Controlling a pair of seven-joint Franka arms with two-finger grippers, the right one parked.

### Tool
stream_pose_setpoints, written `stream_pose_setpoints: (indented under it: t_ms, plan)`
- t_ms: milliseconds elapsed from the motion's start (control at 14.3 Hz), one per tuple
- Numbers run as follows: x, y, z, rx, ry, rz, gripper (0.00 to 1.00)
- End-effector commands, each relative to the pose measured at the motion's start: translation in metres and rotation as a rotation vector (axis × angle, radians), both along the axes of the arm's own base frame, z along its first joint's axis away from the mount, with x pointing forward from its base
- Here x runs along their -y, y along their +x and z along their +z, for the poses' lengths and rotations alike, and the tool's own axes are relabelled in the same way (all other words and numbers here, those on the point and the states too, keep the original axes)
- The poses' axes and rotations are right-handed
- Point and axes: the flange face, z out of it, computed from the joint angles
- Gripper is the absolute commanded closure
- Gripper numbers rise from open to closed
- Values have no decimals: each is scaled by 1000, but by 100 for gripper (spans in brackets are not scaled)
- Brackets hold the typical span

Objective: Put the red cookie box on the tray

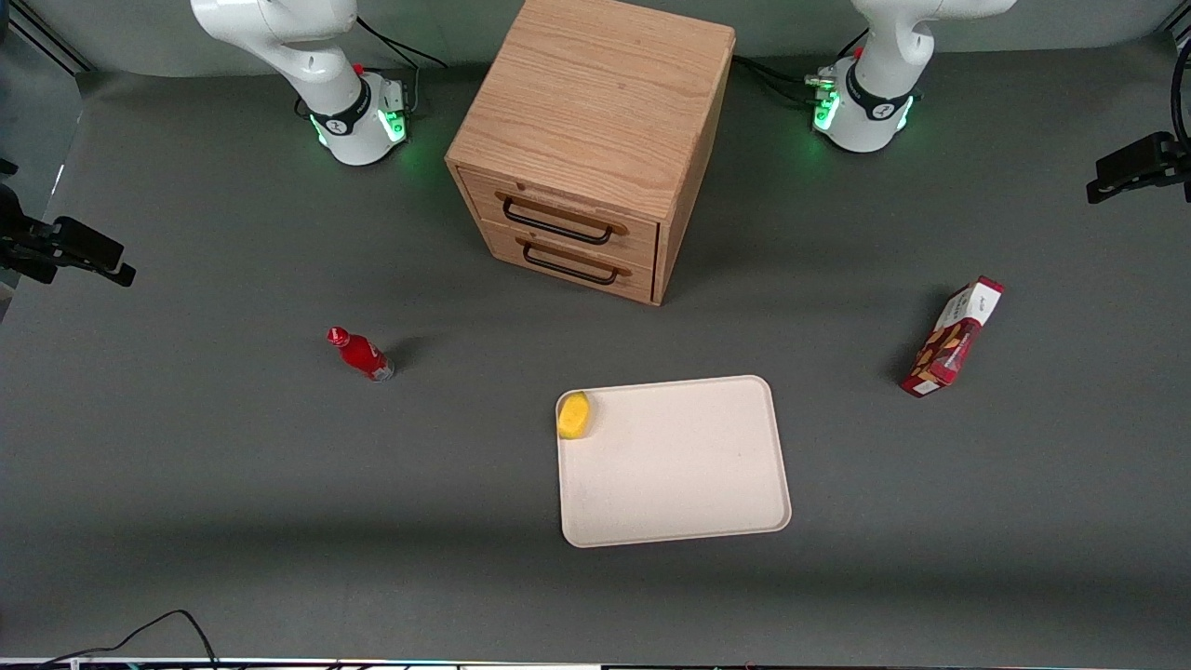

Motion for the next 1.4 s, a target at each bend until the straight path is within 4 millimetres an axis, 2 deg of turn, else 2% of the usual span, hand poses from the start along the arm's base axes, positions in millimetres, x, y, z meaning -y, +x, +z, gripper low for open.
stream_pose_setpoints:
  t_ms: [0, 140, 279, 419, 558, 767, 907, 977, 1047, 1116, 1186, 1326]
  plan:
    - [3, 3, 5, -1, 28, 10, 0]
    - [3, 7, -4, -17, 24, 10, 0]
    - [-3, 16, -43, -62, 15, -67, 0]
    - [-21, 27, -113, -104, -15, -301, 0]
    - [-46, 27, -192, -101, -61, -446, 0]
    - [-44, 6, -311, -41, -72, -514, 0]
    - [-40, -13, -376, 51, -61, -515, 0]
    - [-38, -18, -404, 87, -50, -518, 8]
    - [-38, -22, -424, 111, -48, -508, 68]
    - [-39, -22, -436, 120, -43, -509, 100]
    - [-40, -20, -442, 120, -42, -503, 100]
    - [-39, -18, -438, 121, -45, -499, 100]
